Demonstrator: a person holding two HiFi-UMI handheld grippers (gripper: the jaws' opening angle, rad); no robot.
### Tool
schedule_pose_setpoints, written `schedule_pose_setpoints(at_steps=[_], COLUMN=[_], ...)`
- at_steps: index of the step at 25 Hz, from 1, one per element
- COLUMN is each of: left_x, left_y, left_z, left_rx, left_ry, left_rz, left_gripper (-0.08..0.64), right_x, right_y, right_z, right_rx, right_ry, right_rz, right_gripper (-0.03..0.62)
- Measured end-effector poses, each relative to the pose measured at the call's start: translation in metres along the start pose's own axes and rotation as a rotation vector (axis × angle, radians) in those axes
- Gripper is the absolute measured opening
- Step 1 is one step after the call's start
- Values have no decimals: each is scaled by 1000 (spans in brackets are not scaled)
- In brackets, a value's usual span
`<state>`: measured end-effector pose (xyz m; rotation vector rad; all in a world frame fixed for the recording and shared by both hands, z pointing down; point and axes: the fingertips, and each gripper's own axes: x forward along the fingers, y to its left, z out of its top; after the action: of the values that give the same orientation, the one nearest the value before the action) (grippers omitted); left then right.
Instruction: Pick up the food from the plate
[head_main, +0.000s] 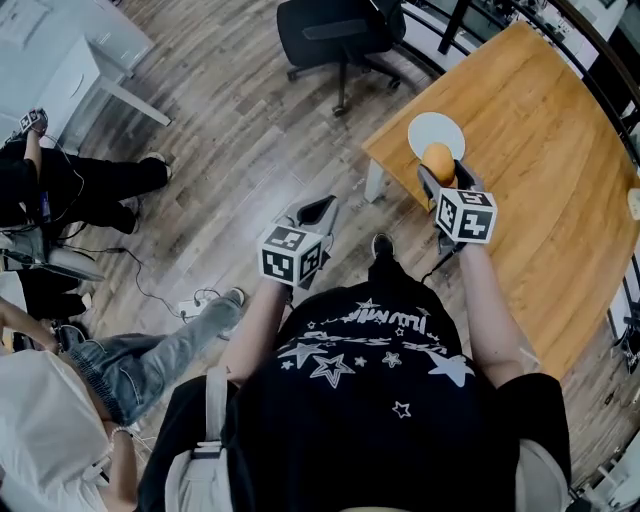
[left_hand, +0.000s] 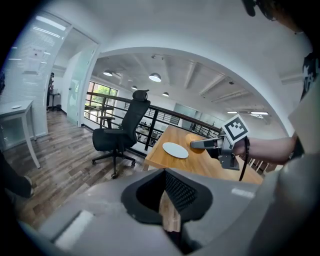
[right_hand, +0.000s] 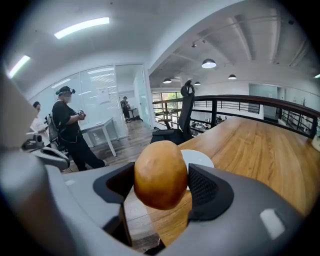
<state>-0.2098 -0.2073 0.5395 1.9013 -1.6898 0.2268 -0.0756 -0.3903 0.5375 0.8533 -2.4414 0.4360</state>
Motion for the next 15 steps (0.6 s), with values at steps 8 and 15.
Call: schedule_pose_setpoints(at_steps=[8,15], left_x=[-51,-82], left_y=[-6,-23], left_z=[-38,-67], left_rx=[5,37], left_ry=[10,28], left_rz=[-33,-100], left_gripper=[2,2], right_x=[-47,-94], right_y=[43,67], right_z=[-39,-73], right_rx=[7,48], right_ry=[-2,-17], right_rz=[-36,-87], right_gripper=[334,334])
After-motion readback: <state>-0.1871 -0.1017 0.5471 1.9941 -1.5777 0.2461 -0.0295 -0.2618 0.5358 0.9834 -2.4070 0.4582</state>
